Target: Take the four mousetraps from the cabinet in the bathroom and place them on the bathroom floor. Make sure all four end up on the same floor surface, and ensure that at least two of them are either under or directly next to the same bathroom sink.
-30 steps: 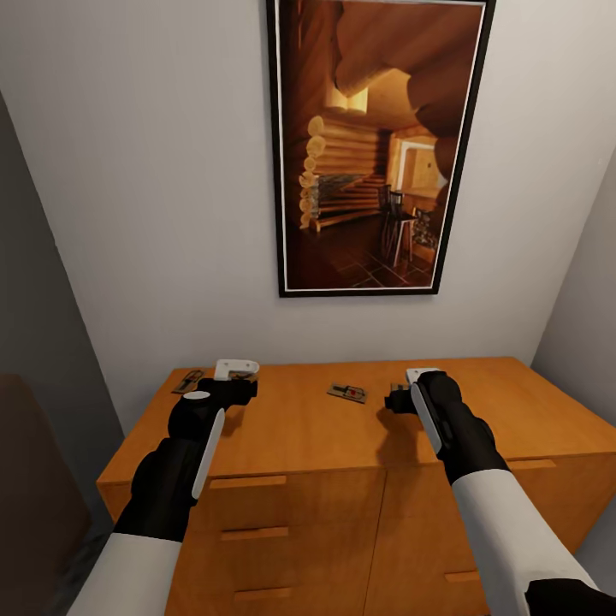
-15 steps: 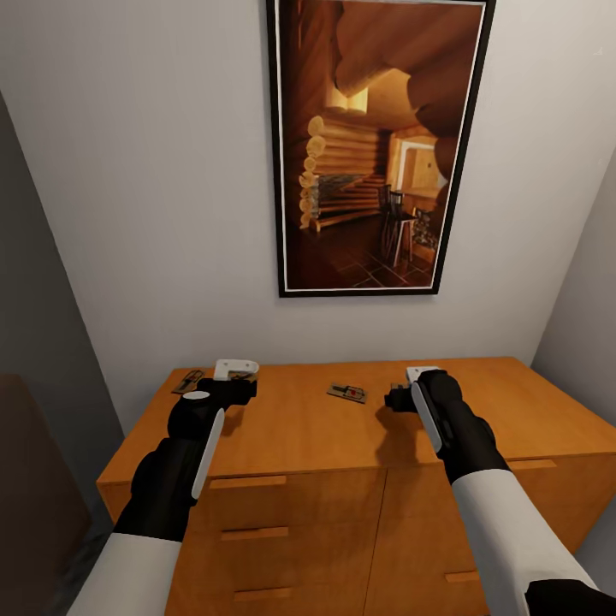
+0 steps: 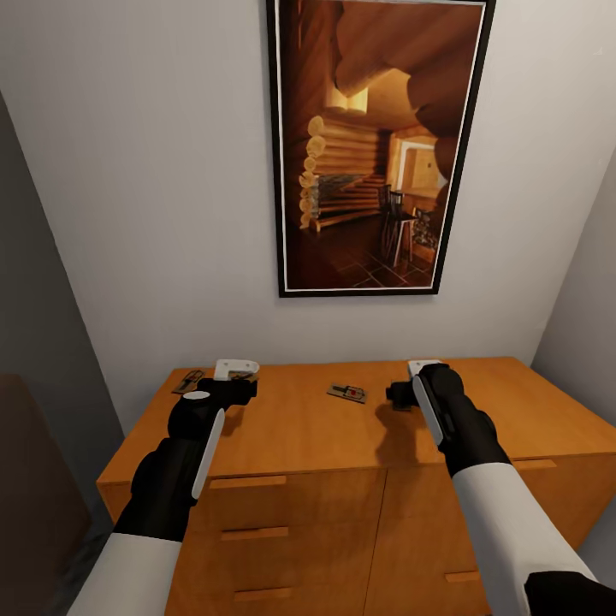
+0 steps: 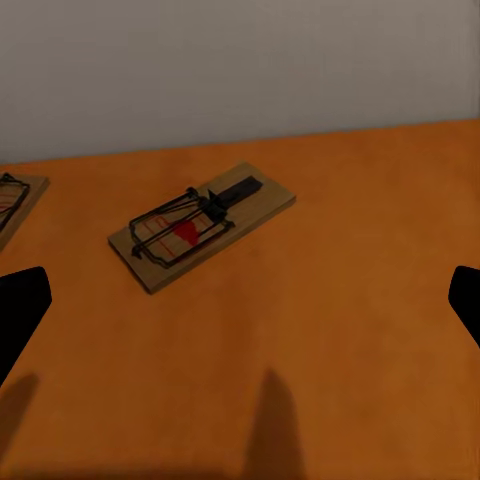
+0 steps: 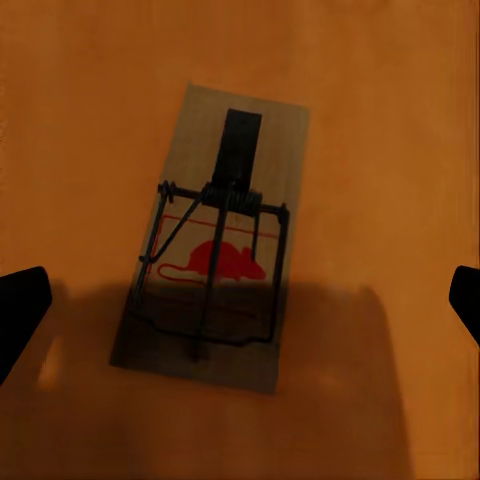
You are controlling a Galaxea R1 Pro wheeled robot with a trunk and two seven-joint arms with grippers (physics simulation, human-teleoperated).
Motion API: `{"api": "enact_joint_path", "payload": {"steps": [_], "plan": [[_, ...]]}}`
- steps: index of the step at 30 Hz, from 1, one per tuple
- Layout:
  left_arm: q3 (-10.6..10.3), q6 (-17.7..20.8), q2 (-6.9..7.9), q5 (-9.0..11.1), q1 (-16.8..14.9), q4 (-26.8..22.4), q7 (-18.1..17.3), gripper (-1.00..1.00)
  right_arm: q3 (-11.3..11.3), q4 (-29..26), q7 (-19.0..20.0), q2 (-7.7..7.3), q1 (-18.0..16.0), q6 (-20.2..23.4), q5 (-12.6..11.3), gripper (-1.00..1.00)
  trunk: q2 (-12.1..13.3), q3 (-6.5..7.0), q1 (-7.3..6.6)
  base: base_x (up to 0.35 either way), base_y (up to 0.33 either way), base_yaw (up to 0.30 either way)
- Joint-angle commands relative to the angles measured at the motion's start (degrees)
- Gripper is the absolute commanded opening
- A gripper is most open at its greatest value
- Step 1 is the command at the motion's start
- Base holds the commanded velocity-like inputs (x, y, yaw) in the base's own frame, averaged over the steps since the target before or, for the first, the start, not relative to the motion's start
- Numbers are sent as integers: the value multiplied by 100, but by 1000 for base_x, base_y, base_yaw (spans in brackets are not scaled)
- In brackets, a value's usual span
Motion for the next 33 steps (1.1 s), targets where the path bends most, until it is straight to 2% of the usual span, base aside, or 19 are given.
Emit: {"api": "enact_joint_path", "payload": {"steps": [1, 18, 28, 33], "plan": [[-7, 29, 0, -35, -4, -5, 2, 100, 3, -4, -21, 1, -27, 24, -4, 100, -4, -7, 0, 0, 0, 0], [-22, -11, 0, -35, -4, -5, 2, 100, -3, 167, -22, 2, -391, 24, -18, 100, -4, -7, 0, 0, 0, 0], [-28, -39, 0, -35, -4, -5, 2, 100, -9, 599, -22, 3, -512, 24, -27, 100, -4, -7, 0, 0, 0, 0], [-33, -47, 0, -38, -4, -5, 7, 100, -141, 834, -22, 2, -610, 24, -29, 100, -4, -7, 0, 0, 0, 0]]}}
